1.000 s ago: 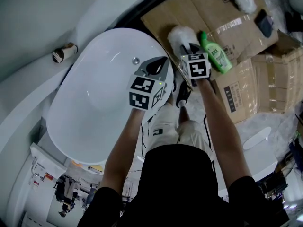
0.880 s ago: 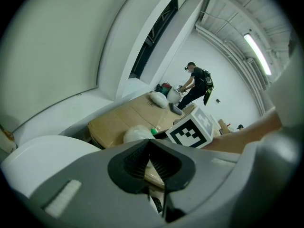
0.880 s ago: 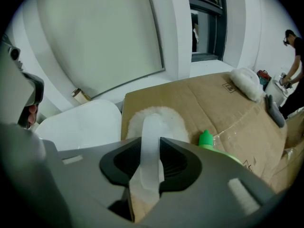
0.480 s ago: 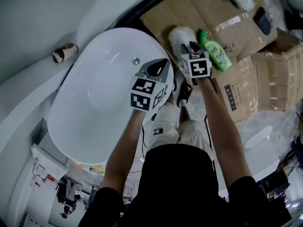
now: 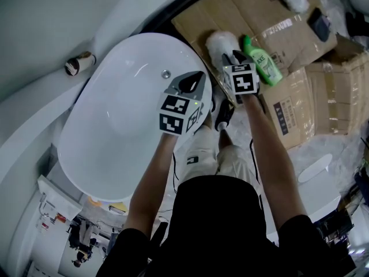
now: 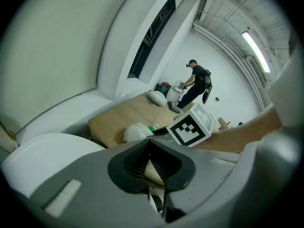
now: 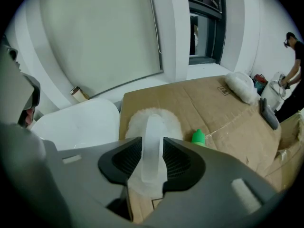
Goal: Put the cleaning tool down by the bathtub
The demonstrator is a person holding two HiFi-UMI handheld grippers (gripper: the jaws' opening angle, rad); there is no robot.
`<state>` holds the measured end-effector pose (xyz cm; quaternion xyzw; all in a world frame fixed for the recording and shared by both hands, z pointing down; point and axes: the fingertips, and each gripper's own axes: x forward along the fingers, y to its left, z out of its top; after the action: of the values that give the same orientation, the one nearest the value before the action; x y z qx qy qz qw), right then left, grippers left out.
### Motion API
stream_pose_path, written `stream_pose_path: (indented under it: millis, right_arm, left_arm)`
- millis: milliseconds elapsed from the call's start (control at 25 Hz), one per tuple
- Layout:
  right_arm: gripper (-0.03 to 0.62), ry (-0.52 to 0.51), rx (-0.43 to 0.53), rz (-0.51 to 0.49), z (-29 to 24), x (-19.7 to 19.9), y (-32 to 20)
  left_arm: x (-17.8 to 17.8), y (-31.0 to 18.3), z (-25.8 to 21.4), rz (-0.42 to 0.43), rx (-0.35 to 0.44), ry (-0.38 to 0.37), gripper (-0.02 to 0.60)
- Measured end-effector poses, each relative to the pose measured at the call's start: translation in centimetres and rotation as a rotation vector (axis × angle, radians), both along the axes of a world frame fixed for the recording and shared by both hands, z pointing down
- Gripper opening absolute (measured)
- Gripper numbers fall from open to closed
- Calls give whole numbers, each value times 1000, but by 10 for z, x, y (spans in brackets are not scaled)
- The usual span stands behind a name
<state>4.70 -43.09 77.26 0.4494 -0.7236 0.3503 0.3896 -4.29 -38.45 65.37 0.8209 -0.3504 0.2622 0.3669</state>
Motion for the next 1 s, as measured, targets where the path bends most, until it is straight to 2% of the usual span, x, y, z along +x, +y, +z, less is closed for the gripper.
stream_pose_path:
  millis: [560,1000]
  right_arm:
    - [123,11,110,-30,-44,2,13]
    - [123,1,217,-48,-92,23,71]
  left_arm:
    - [1,34,-1,-20,-18,-10,-3]
    - [30,84,-19,-32,6,-16,-3]
